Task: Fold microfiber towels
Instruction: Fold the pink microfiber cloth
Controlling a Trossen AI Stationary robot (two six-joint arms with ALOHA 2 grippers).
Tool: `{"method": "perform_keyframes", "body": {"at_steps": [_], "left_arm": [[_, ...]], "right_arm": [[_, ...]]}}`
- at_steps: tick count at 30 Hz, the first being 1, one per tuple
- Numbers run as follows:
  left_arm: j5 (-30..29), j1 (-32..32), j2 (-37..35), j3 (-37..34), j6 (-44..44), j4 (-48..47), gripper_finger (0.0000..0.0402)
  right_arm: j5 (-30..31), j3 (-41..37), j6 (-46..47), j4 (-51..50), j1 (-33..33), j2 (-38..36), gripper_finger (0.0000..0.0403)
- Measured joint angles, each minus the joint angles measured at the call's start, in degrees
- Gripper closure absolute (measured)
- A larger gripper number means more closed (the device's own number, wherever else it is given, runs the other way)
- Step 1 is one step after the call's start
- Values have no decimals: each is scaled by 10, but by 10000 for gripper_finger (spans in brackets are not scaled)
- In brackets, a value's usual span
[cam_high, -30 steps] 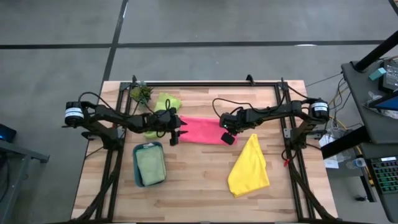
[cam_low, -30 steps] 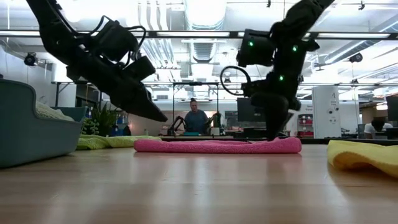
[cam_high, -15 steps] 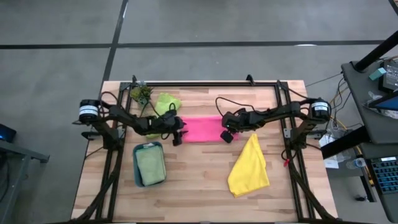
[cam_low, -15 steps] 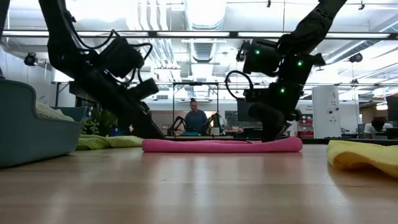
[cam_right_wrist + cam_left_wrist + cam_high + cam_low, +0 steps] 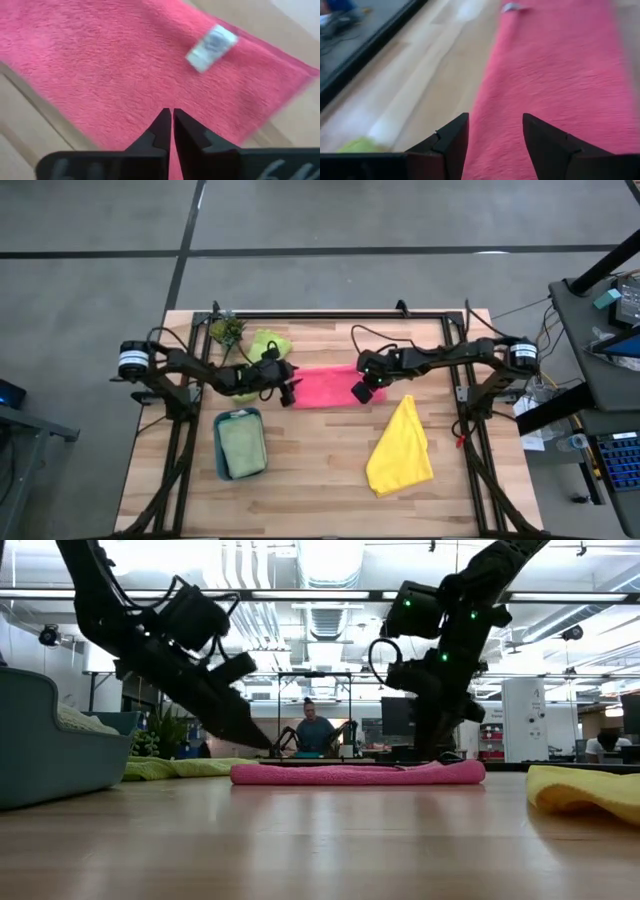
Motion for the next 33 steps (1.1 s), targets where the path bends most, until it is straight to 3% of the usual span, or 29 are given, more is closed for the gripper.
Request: {"method": "perform_keyframes", "body": {"at_steps": [5, 10, 16, 19, 24, 33], "left_arm": [[79, 0, -14, -1, 0, -1, 231], [80, 0, -14, -1, -2, -6, 231], [80, 0, -5, -1, -2, -5, 231], [80, 0, 5, -2, -2, -5, 231], [80, 0, 19, -2, -2, -4, 231], [80, 0, 28, -2, -2, -2, 231]], "right_arm": [[-19, -2, 37, -43, -14, -20, 355], [-18, -15, 56, -54, -33, -35, 287], [57, -45, 106, -52, -56, -42, 199], [65, -60, 118, -49, -62, -42, 171], [47, -77, 118, -38, -63, -42, 152], [17, -86, 114, 24, -63, -42, 161]]}}
